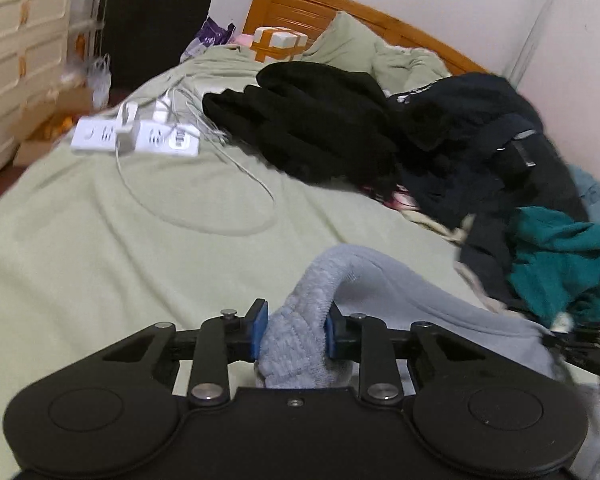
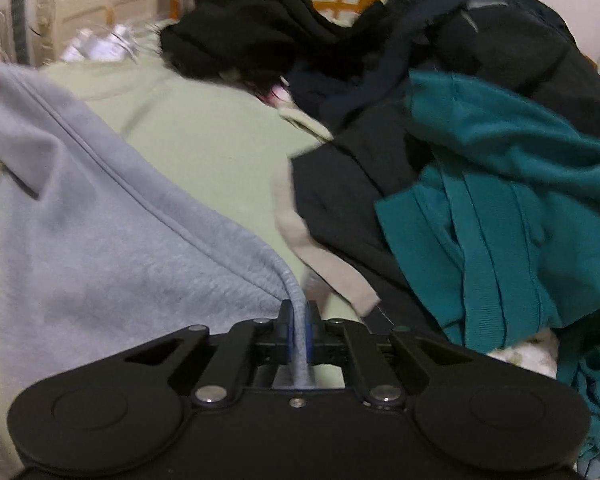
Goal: Fold clothes
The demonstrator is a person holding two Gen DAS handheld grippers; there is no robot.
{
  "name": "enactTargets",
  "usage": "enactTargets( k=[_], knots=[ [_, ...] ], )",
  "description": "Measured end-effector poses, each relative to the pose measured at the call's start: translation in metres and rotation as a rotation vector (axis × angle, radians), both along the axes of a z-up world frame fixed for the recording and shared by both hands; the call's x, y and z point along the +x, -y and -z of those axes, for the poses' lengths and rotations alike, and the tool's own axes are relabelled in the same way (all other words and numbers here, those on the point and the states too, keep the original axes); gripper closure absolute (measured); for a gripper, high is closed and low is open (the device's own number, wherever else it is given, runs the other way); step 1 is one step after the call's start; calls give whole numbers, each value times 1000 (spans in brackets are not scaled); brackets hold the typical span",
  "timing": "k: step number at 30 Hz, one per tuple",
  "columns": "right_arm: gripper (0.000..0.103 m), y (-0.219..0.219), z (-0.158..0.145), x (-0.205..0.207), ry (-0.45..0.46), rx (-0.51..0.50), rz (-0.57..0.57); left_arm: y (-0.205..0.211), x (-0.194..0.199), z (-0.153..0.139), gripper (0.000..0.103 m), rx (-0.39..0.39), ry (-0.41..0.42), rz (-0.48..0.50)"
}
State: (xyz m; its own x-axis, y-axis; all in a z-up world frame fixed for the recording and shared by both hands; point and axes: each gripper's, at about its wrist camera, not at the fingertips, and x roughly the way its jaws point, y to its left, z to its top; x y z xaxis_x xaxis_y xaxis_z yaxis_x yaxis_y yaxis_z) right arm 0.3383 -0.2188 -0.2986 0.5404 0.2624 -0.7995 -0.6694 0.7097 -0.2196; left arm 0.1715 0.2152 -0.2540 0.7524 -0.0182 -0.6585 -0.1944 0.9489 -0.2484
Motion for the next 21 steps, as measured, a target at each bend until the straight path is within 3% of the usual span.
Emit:
enactTargets(
  k=[5, 9, 10, 12, 14, 17, 19, 21],
  knots=[
    [97, -2, 24, 6, 4, -24, 48, -5, 61, 24, 69, 103, -32, 63],
    [84, -10, 26, -4, 67, -83, 48, -18, 87, 38, 43, 72, -55, 9],
    [82, -11, 22, -7, 81, -97, 48, -21, 86, 37, 37, 63, -52, 2],
    [77, -11, 2, -17, 95, -71, 65, -27, 82, 31, 35, 45, -41, -5],
    [55, -12, -18, -30, 133, -48, 67, -33, 73, 22, 33, 5, -21, 9],
    [54, -29, -38, -65, 188, -74, -28, -42, 50, 7, 26, -62, 24, 23],
    [54, -38, -47, -77, 137, -1, -49, -38, 31, 2, 22, -25, 42, 32],
    [54, -57, -55, -96, 16, 120, -94, -34, 20, 9, 22, -12, 11, 53]
  ],
)
